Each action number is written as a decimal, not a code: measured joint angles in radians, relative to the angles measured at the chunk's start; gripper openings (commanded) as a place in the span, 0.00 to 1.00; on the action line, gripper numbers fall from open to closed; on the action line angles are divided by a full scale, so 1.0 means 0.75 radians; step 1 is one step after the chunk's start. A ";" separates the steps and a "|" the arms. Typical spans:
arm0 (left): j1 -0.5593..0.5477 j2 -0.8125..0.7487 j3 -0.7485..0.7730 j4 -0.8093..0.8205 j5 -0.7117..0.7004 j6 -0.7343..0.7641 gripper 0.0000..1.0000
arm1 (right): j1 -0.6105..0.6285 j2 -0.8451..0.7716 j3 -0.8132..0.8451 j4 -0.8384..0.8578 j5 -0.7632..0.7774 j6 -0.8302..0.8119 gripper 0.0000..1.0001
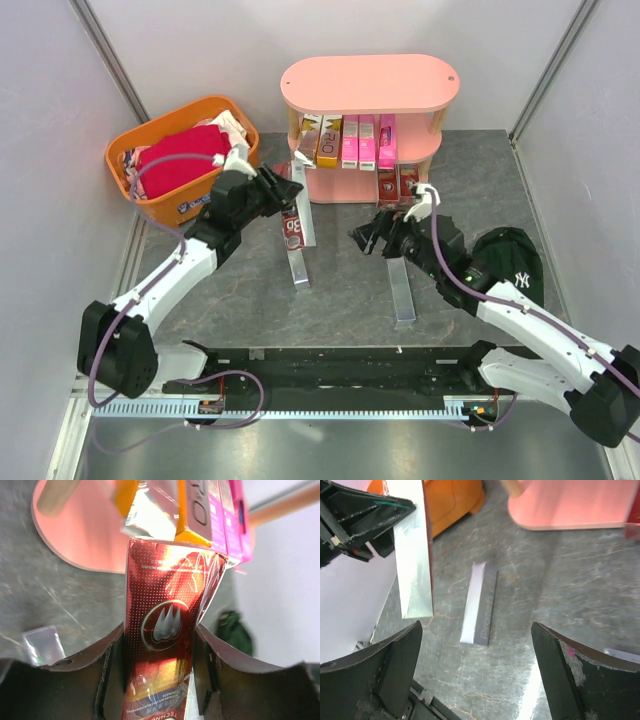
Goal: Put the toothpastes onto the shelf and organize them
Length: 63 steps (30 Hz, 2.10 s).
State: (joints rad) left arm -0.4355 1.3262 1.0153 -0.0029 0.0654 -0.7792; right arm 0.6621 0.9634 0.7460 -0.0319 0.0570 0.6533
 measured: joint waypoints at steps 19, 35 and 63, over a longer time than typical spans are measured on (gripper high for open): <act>0.156 -0.084 -0.663 0.974 0.185 -0.844 0.46 | 0.680 0.338 0.079 0.143 0.541 -0.215 0.97; 0.160 0.069 -0.703 1.284 0.305 -1.011 0.44 | 0.706 0.553 0.156 0.404 0.820 -0.426 0.61; 0.221 -0.081 -0.487 0.756 0.395 -0.683 1.00 | 0.445 0.521 0.191 0.335 0.424 -0.176 0.25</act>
State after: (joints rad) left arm -0.2699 1.2655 0.6498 0.5640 0.3618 -1.2911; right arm 0.9958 1.3544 0.8894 0.2195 0.3748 0.5209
